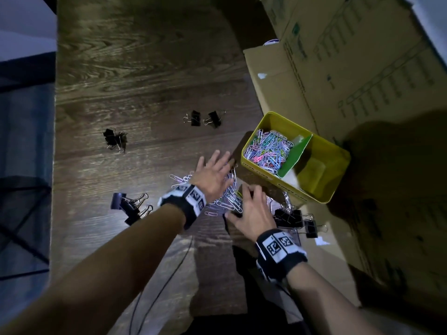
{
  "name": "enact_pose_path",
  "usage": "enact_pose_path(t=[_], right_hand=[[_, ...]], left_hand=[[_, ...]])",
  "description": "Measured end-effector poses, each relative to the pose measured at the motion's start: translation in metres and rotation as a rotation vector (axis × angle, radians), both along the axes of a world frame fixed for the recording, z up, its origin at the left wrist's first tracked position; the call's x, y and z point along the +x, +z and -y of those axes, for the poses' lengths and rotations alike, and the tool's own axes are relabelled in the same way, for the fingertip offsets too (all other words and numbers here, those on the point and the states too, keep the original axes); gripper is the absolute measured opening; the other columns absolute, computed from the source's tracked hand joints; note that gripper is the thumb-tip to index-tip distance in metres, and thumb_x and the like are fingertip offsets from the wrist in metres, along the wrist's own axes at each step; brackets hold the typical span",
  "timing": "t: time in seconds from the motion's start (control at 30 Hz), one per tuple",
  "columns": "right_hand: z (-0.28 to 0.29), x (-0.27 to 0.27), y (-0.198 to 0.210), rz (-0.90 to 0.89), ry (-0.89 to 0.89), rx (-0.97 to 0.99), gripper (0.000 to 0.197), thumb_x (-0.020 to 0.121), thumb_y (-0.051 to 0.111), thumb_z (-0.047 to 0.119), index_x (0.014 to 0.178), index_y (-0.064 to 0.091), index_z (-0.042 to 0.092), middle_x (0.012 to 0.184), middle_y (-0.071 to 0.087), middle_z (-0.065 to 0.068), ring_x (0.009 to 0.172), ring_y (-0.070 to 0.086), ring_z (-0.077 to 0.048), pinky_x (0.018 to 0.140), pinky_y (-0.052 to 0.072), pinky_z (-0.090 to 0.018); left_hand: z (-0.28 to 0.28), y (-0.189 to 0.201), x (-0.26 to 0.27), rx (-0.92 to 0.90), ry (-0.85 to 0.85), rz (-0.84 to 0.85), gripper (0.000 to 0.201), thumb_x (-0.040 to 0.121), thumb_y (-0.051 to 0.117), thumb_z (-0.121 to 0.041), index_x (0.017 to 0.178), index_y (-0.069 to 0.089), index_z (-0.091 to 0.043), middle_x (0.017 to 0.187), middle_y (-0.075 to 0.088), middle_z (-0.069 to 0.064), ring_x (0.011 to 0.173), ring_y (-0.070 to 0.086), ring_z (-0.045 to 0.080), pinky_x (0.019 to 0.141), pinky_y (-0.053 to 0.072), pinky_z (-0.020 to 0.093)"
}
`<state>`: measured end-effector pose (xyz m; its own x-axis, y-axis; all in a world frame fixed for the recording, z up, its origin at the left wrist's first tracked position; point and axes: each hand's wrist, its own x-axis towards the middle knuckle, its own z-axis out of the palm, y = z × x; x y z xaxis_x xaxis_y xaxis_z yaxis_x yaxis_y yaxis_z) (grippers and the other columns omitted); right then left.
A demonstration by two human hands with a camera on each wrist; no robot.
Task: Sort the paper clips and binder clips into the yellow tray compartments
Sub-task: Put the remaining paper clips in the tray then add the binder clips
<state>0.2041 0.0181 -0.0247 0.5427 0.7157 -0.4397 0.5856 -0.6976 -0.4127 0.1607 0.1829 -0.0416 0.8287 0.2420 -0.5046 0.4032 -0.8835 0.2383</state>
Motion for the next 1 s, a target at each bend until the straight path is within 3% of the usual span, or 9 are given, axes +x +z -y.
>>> enact_pose_path(t=[0.17, 0.27, 0.33, 0.43, 0.53, 0.63, 0.8, 0.9, 1.0], right_hand=[[0.007, -0.019, -0.003, -0.017, 0.047, -0.014, 0.104, 0.075, 0.070, 0.053, 0.148, 0.013, 0.006, 0.135, 0.028, -0.014, 0.128, 0.029, -0.031, 0.111, 0.028, -0.038], [0.002, -0.016, 0.001, 0.063, 0.025, -0.002, 0.116, 0.069, 0.073, 0.058, 0.149, 0.007, 0.005, 0.140, 0.024, -0.017, 0.131, 0.026, -0.031, 0.112, 0.025, -0.037], [-0.007, -0.010, 0.002, 0.103, 0.022, -0.025, 0.126, 0.063, 0.075, 0.061, 0.150, 0.001, 0.007, 0.145, 0.018, -0.020, 0.134, 0.022, -0.032, 0.112, 0.024, -0.038], [-0.024, -0.001, 0.003, 0.119, 0.040, -0.089, 0.128, 0.054, 0.077, 0.066, 0.149, 0.007, 0.016, 0.144, 0.020, -0.016, 0.129, 0.024, -0.030, 0.105, 0.031, -0.040], [-0.033, 0.000, 0.005, 0.109, 0.033, -0.111, 0.114, 0.053, 0.081, 0.060, 0.142, 0.025, 0.017, 0.133, 0.029, -0.012, 0.119, 0.031, -0.028, 0.099, 0.035, -0.038], [-0.032, -0.008, 0.004, -0.014, -0.007, -0.054, 0.085, 0.063, 0.084, 0.042, 0.130, 0.039, 0.013, 0.130, 0.032, -0.013, 0.121, 0.034, -0.031, 0.101, 0.038, -0.041], [-0.027, -0.018, 0.006, -0.085, -0.027, 0.014, 0.060, 0.077, 0.076, 0.024, 0.129, 0.049, 0.013, 0.131, 0.045, -0.013, 0.117, 0.050, -0.033, 0.097, 0.042, -0.040], [-0.027, -0.015, 0.005, -0.172, -0.114, 0.095, 0.053, 0.075, 0.078, 0.018, 0.124, 0.058, 0.016, 0.120, 0.059, -0.012, 0.109, 0.058, -0.029, 0.092, 0.047, -0.033], [-0.026, -0.010, 0.003, -0.287, -0.261, 0.124, 0.050, 0.072, 0.082, 0.020, 0.119, 0.065, 0.018, 0.103, 0.069, -0.010, 0.097, 0.064, -0.024, 0.090, 0.050, -0.032]], left_hand=[[0.027, 0.001, -0.051, 0.029, -0.006, 0.187, 0.053, 0.097, 0.027, -0.042, 0.147, 0.013, -0.029, 0.157, 0.010, 0.003, 0.145, 0.006, 0.021, 0.112, 0.002, 0.056], [0.013, 0.003, -0.071, 0.055, 0.258, 0.350, 0.051, 0.095, 0.032, -0.042, 0.144, 0.022, -0.030, 0.155, 0.019, 0.006, 0.144, 0.013, 0.023, 0.112, 0.003, 0.054], [0.001, 0.003, -0.077, -0.006, 0.476, 0.279, 0.053, 0.095, 0.035, -0.044, 0.145, 0.023, -0.030, 0.157, 0.010, 0.005, 0.145, 0.003, 0.023, 0.113, 0.002, 0.053], [0.002, -0.001, -0.080, 0.008, 0.495, 0.127, 0.057, 0.094, 0.031, -0.052, 0.145, 0.022, -0.029, 0.157, 0.001, 0.009, 0.144, -0.005, 0.028, 0.114, 0.002, 0.052], [0.018, -0.003, -0.087, 0.033, 0.415, 0.165, 0.064, 0.087, 0.028, -0.061, 0.138, 0.038, -0.024, 0.147, 0.027, 0.018, 0.137, 0.020, 0.037, 0.113, 0.020, 0.050], [0.030, 0.000, -0.093, 0.060, 0.394, 0.221, 0.058, 0.082, 0.052, -0.049, 0.133, 0.046, -0.021, 0.127, 0.045, 0.015, 0.112, 0.042, 0.034, 0.098, 0.039, 0.046], [0.035, 0.001, -0.096, -0.126, 0.532, 0.309, 0.048, 0.079, 0.069, -0.018, 0.124, 0.055, -0.013, 0.119, 0.051, 0.015, 0.109, 0.050, 0.033, 0.096, 0.043, 0.043], [0.030, 0.004, -0.098, -0.184, 0.552, 0.357, 0.039, 0.075, 0.073, -0.012, 0.113, 0.064, -0.007, 0.114, 0.062, 0.013, 0.105, 0.058, 0.030, 0.094, 0.041, 0.031], [0.023, 0.011, -0.102, -0.222, 0.609, 0.362, 0.028, 0.078, 0.071, -0.014, 0.106, 0.070, -0.015, 0.102, 0.071, 0.009, 0.094, 0.066, 0.024, 0.085, 0.044, 0.027]])
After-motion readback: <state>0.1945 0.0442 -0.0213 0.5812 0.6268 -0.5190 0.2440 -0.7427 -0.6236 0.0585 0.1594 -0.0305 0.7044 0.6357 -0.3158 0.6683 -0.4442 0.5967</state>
